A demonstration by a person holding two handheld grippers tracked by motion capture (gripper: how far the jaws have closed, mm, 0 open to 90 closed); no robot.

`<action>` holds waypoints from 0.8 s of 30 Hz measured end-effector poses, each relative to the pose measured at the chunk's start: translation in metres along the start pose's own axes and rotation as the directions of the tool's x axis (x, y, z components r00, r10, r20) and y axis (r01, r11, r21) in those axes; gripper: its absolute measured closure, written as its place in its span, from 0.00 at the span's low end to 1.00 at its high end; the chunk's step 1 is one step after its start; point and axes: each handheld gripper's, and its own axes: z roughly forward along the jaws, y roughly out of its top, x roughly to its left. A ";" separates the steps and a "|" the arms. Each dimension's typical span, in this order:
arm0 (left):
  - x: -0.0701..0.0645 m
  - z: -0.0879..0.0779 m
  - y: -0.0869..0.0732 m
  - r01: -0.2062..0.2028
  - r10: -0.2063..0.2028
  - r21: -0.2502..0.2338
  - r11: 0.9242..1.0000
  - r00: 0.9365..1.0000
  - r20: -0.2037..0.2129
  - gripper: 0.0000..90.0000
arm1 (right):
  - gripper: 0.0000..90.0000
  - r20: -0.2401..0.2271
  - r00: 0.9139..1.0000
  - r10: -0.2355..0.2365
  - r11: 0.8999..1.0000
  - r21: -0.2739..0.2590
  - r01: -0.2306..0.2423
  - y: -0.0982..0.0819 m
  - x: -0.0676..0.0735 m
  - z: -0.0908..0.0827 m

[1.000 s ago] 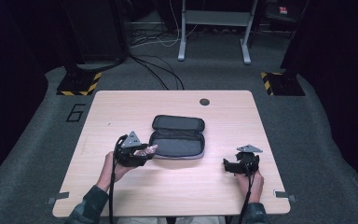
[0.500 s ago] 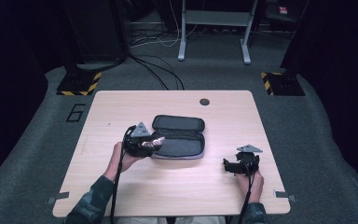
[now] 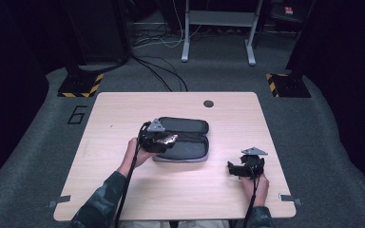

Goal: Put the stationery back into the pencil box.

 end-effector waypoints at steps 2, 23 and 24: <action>0.000 0.007 0.002 -0.010 0.010 0.015 1.000 1.000 0.005 0.56 | 0.09 0.000 1.000 -0.002 1.000 0.001 0.002 0.000 0.000 0.000; 0.001 0.063 -0.005 0.035 -0.033 0.129 0.991 0.999 -0.021 0.55 | 0.09 0.001 1.000 -0.007 1.000 -0.001 0.007 0.000 0.000 0.000; 0.000 0.063 -0.004 0.045 -0.043 0.139 0.989 0.999 -0.017 0.55 | 0.09 0.002 1.000 -0.002 1.000 0.002 0.002 0.000 0.000 0.000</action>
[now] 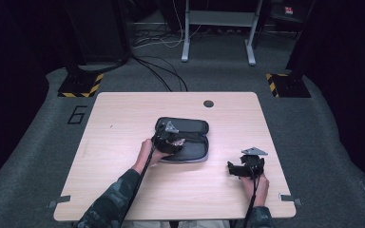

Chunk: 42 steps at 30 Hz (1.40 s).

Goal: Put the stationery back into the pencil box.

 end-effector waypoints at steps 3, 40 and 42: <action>0.000 -0.001 0.000 -0.003 0.003 -0.008 1.000 1.000 0.000 0.49 | 0.09 -0.001 1.000 -0.003 1.000 -0.001 0.003 0.000 0.000 0.000; 0.000 -0.114 -0.155 0.148 -0.151 -0.030 0.989 0.971 -0.185 0.02 | 0.09 0.000 1.000 -0.007 1.000 0.001 0.007 0.000 0.000 0.000; 0.000 -0.112 -0.160 0.159 -0.161 -0.026 0.987 0.969 -0.190 0.02 | 0.09 -0.001 1.000 -0.007 1.000 0.001 0.007 0.000 0.000 0.000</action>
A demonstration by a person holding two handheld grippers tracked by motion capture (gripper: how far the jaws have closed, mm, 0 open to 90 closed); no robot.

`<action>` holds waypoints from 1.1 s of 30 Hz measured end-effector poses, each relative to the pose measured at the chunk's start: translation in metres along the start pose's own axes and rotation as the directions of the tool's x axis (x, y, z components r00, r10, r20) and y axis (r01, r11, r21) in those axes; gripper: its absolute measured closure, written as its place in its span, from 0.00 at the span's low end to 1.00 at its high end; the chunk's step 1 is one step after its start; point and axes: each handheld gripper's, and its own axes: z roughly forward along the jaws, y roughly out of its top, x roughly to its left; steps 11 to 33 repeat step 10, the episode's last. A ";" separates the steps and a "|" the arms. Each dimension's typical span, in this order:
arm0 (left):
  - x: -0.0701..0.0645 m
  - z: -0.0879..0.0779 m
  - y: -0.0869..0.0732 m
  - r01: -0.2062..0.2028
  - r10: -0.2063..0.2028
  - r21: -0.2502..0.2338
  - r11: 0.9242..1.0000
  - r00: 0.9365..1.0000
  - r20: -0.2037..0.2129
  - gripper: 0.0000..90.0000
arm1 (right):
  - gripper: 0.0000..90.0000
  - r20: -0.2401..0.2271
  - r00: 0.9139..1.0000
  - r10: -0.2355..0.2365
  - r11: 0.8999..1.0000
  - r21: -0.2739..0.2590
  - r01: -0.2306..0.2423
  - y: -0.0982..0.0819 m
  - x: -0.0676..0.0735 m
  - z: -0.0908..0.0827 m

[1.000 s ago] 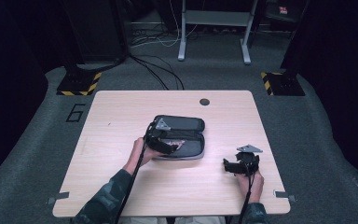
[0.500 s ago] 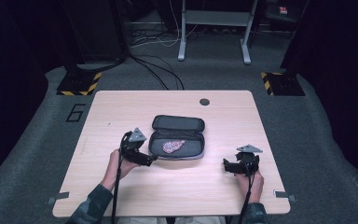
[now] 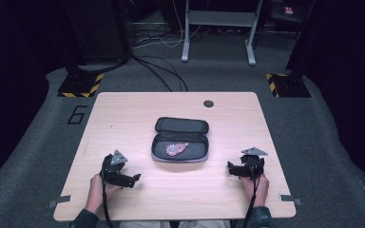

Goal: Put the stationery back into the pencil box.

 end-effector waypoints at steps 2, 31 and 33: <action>0.001 0.004 -0.006 0.013 -0.013 -0.010 1.000 1.000 -0.010 0.00 | 0.09 0.000 1.000 -0.001 1.000 0.000 0.001 0.000 0.000 0.000; -0.002 0.010 -0.015 0.025 -0.027 -0.044 0.999 0.999 -0.034 0.00 | 0.09 0.000 1.000 0.003 1.000 0.000 -0.003 0.000 0.000 0.000; -0.002 0.010 -0.015 0.025 -0.027 -0.044 0.999 0.999 -0.034 0.00 | 0.09 0.000 1.000 0.003 1.000 0.000 -0.003 0.000 0.000 0.000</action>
